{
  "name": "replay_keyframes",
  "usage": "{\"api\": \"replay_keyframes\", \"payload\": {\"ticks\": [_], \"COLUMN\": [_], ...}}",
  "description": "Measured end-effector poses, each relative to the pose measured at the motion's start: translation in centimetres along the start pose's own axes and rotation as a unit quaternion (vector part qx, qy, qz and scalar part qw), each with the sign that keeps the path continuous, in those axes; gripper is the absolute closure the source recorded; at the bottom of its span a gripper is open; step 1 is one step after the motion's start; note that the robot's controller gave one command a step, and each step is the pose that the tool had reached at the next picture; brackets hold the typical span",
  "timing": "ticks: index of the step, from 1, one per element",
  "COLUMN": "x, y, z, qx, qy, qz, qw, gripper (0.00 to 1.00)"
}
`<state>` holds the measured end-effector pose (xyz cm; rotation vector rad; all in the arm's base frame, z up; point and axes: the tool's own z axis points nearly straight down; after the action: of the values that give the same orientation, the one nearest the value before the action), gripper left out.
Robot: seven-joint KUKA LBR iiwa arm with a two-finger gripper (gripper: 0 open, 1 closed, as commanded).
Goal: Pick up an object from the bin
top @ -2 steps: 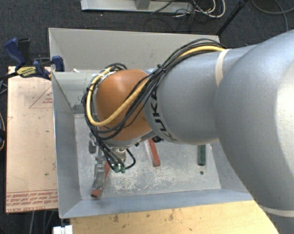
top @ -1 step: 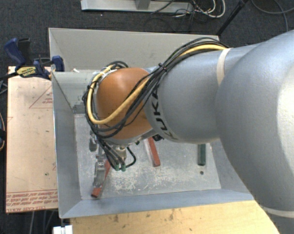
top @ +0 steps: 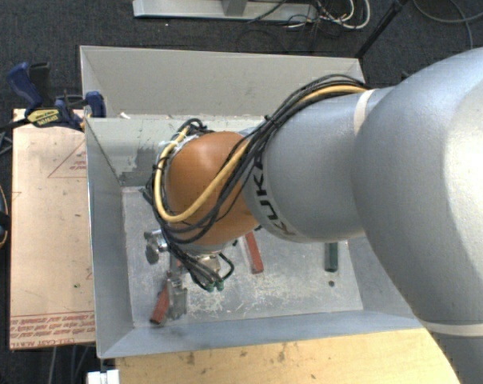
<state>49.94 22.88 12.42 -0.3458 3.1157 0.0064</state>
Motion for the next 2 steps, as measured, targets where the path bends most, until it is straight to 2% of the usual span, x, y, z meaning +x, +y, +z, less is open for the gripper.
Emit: {"api": "replay_keyframes", "payload": {"ticks": [1, 2], "x": [-0.89, -0.89], "y": [-0.39, -0.39], "z": [5.03, 5.03], "qx": [0.000, 0.000], "qy": [0.0041, 0.0041], "qz": [-0.208, -0.208], "qw": [0.9781, 0.9780], "gripper": [1.00, 1.00]}}
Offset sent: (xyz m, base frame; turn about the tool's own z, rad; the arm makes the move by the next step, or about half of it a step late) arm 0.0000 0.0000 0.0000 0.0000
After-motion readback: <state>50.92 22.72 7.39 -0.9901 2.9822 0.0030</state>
